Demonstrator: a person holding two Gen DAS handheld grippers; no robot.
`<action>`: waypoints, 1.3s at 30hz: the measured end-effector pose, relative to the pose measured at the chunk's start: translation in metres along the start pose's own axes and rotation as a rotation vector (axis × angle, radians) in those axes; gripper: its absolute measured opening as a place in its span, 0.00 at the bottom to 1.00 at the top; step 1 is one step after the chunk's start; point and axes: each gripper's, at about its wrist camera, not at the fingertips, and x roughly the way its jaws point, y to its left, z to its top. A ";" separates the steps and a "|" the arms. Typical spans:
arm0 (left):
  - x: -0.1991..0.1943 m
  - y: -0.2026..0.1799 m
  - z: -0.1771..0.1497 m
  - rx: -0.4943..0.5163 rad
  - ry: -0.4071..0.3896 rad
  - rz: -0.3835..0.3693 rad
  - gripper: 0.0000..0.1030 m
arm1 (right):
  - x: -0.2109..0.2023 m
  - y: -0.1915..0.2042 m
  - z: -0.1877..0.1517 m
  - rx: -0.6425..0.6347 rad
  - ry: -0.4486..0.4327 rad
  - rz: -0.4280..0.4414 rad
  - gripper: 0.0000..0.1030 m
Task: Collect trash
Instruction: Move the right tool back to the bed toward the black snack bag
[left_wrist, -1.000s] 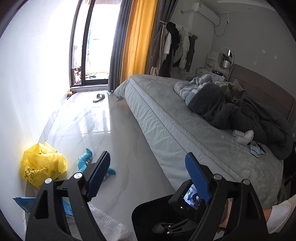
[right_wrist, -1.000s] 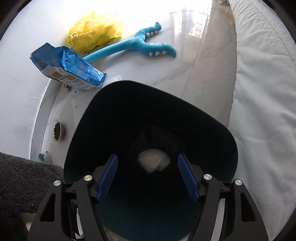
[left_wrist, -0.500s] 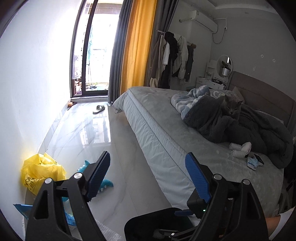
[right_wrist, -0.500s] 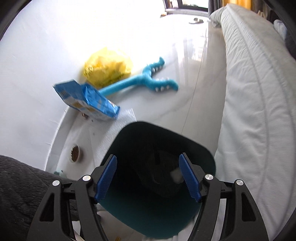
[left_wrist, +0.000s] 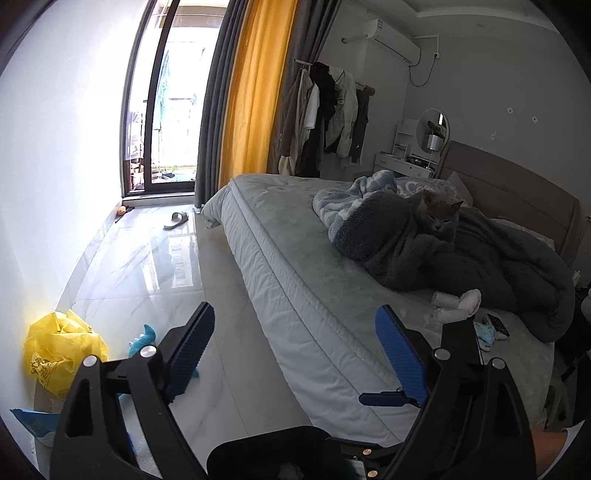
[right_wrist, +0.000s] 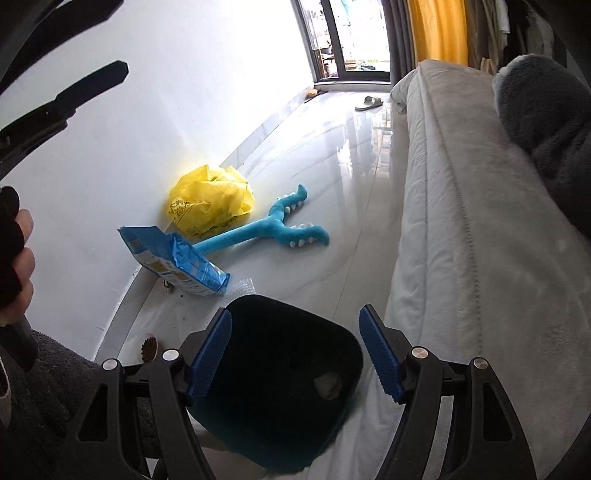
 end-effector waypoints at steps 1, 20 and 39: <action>0.002 -0.004 0.001 -0.006 0.006 -0.014 0.91 | -0.005 -0.004 -0.001 0.008 -0.009 0.000 0.71; 0.036 -0.088 0.001 0.069 0.030 -0.135 0.93 | -0.084 -0.082 -0.023 0.047 -0.140 -0.201 0.74; 0.080 -0.173 -0.016 0.167 0.087 -0.340 0.93 | -0.160 -0.204 -0.063 0.387 -0.208 -0.463 0.76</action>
